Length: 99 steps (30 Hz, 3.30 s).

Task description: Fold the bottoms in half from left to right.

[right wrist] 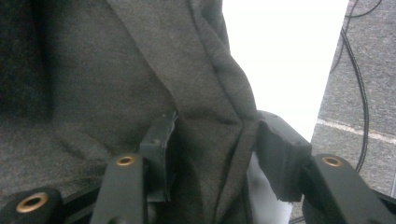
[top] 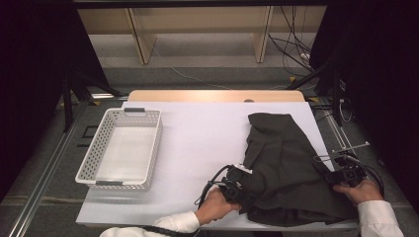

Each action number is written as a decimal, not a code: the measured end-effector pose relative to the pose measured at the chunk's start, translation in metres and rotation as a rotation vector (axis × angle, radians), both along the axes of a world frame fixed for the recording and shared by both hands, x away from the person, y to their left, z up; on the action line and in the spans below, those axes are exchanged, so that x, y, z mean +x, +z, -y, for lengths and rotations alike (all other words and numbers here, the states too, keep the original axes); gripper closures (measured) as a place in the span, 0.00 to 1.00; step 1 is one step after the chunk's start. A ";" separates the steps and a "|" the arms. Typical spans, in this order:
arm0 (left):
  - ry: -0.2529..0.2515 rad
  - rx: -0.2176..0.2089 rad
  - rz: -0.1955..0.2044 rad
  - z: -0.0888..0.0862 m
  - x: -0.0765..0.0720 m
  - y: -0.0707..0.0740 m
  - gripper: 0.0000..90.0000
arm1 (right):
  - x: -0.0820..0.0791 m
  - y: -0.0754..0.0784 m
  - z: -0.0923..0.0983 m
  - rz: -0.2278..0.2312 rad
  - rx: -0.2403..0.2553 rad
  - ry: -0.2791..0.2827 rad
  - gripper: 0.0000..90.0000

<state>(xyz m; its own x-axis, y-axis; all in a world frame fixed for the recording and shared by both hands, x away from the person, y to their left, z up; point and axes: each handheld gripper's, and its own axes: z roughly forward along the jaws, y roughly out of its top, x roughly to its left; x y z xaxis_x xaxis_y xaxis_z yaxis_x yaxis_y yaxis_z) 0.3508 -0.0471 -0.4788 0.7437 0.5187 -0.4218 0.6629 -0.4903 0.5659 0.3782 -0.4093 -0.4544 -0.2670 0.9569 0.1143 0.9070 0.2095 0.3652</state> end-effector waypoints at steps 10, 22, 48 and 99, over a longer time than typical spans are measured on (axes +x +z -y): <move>0.002 0.008 0.001 -0.015 0.001 0.004 0.87 | -0.005 -0.002 -0.010 -0.025 0.100 0.019 0.93; 0.025 0.034 -0.022 -0.079 0.005 0.011 0.87 | -0.010 0.001 -0.064 -0.030 0.116 0.076 0.94; 0.112 0.080 -0.073 -0.174 0.006 0.017 0.82 | 0.002 0.017 -0.154 0.126 0.111 0.189 0.69; 0.069 0.092 0.056 -0.121 -0.008 0.033 0.99 | -0.014 0.050 -0.158 0.259 0.147 0.248 0.93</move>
<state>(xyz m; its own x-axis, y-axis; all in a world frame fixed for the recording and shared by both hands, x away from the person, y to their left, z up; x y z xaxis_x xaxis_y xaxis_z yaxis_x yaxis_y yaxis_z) 0.3426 0.0743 -0.4461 0.7260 0.6039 -0.3289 0.6655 -0.4964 0.5574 0.3637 -0.2509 -0.4040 -0.5265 0.8380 0.1434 0.7089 0.3396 0.6182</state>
